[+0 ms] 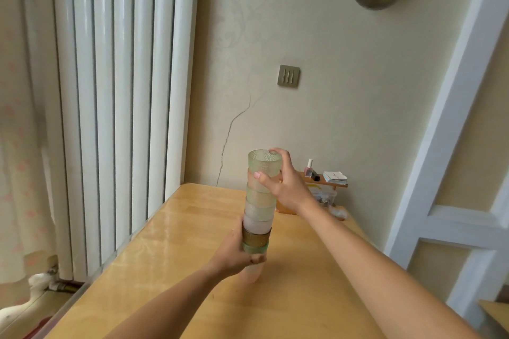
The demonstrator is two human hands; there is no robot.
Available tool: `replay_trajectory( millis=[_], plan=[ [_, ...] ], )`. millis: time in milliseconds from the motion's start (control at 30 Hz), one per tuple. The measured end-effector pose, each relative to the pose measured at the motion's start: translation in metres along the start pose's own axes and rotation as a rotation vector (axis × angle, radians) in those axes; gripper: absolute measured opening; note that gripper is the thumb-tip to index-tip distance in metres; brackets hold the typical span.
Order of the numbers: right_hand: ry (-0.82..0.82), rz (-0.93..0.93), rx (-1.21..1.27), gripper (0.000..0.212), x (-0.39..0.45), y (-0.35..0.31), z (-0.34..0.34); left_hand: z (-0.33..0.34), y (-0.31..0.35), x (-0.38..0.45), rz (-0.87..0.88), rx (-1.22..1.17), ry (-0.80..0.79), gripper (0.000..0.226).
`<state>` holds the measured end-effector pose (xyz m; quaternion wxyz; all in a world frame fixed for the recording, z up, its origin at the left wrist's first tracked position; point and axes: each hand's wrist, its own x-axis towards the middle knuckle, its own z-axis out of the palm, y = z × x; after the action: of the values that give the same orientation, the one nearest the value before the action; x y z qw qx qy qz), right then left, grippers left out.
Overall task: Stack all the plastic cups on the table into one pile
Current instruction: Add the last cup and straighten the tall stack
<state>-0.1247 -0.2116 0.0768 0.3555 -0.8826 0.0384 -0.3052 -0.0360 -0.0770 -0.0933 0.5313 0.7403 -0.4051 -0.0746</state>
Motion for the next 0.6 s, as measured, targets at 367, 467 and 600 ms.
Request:
replay_trajectory(
  millis=[367, 467, 600],
  plan=[
    [-0.028, -0.008, 0.142, 0.066, 0.032, -0.013, 0.05, -0.056, -0.02, 0.002, -0.068, 0.064, 0.086, 0.099],
    [-0.045, -0.019, 0.158, 0.065, 0.043, -0.023, 0.069, -0.077, -0.025, 0.0, -0.082, 0.092, 0.111, 0.1],
    [-0.08, -0.014, 0.177, 0.066, 0.054, -0.029, 0.093, -0.095, -0.037, -0.003, -0.105, 0.097, 0.132, 0.098]
  ],
)
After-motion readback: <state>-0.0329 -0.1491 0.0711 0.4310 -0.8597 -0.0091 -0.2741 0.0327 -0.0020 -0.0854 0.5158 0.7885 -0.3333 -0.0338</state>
